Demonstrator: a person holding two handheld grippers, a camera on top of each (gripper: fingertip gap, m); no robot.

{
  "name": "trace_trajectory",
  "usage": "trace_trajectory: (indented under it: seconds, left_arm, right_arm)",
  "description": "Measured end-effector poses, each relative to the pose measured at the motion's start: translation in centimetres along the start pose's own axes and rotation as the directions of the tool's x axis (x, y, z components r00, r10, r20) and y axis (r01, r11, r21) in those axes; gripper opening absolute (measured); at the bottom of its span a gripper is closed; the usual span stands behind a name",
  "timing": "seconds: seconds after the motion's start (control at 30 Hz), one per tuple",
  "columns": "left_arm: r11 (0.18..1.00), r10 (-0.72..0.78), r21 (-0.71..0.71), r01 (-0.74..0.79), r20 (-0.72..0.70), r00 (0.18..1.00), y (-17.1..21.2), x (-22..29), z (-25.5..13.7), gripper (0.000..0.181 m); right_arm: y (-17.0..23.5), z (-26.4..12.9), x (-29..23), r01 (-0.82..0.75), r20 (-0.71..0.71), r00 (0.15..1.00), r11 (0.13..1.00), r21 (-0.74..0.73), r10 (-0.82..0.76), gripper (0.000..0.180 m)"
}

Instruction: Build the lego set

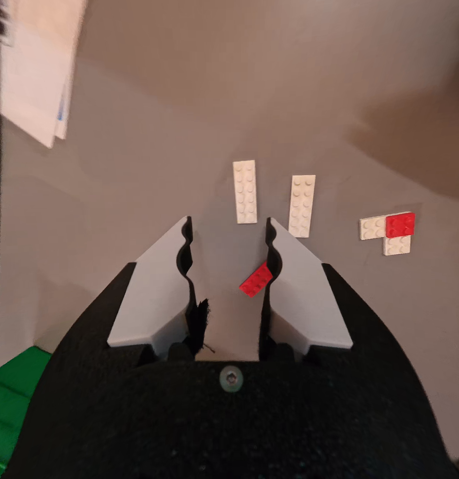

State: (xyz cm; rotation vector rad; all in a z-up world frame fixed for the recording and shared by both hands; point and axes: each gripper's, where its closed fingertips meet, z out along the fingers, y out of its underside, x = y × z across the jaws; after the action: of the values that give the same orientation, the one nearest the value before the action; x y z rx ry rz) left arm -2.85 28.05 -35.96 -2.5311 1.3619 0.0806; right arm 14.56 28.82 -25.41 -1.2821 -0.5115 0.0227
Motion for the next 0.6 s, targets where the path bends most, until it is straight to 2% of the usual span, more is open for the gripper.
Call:
trace_trajectory:
  seconds: [0.03, 0.1, 0.17, 0.23, 0.33, 0.43, 0.5, 0.53, 0.6]
  left_arm:
    - [0.999, -0.019, 0.048, 0.018, 0.025, 1.000, -0.2, -0.6, -0.8, 0.055]
    - [0.979, -0.075, 0.194, 0.055, 0.098, 0.992, -1.0, -2.0, -3.0, 0.056]
    - [0.918, -0.153, 0.389, 0.074, 0.176, 0.972, -1.6, -3.5, -5.8, 0.057]
    - [0.802, -0.264, 0.591, 0.084, 0.225, 0.938, -1.7, -4.6, -8.7, 0.059]
    - [0.570, -0.416, 0.819, 0.063, 0.221, 0.882, -0.3, -4.9, -11.9, 0.059]
    - [0.335, -0.447, 0.940, 0.060, 0.103, 0.889, 1.1, -2.4, -13.5, 0.030]
    - [0.202, -0.450, 0.976, 0.078, 0.022, 0.893, 1.7, -0.5, -14.2, 0.033]
    - [0.171, -0.466, 0.984, 0.048, 0.038, 0.884, 2.1, -0.2, -14.4, 0.034]
    - [0.158, -0.483, 0.985, -0.071, 0.140, 0.865, 2.4, 0.0, -15.2, 0.031]
  right_arm:
    - [0.0, 0.0, -0.1, 0.003, 0.002, 1.000, 1.000, 0.000, -0.003, 0.011]
    - [0.0, 0.0, -0.1, 0.007, 0.003, 1.000, 1.000, -0.001, -0.007, 0.011]
    - [0.0, 0.0, -0.1, 0.006, 0.001, 1.000, 1.000, -0.001, -0.006, 0.011]
    - [0.0, 0.0, 0.0, 0.005, -0.001, 1.000, 1.000, 0.000, -0.005, 0.011]
    - [0.0, 0.1, 0.0, 0.008, -0.006, 1.000, 1.000, -0.001, -0.008, 0.011]
    - [0.1, 0.1, 0.1, 0.012, -0.009, 1.000, 1.000, -0.001, -0.012, 0.011]
    - [0.1, 0.2, 0.1, 0.018, -0.010, 1.000, 1.000, -0.002, -0.018, 0.010]
    - [0.1, 0.2, 0.1, 0.020, -0.011, 1.000, 1.000, -0.001, -0.020, 0.011]
    - [0.1, 0.1, 0.1, 0.029, -0.012, 1.000, 1.000, -0.002, -0.029, 0.011]
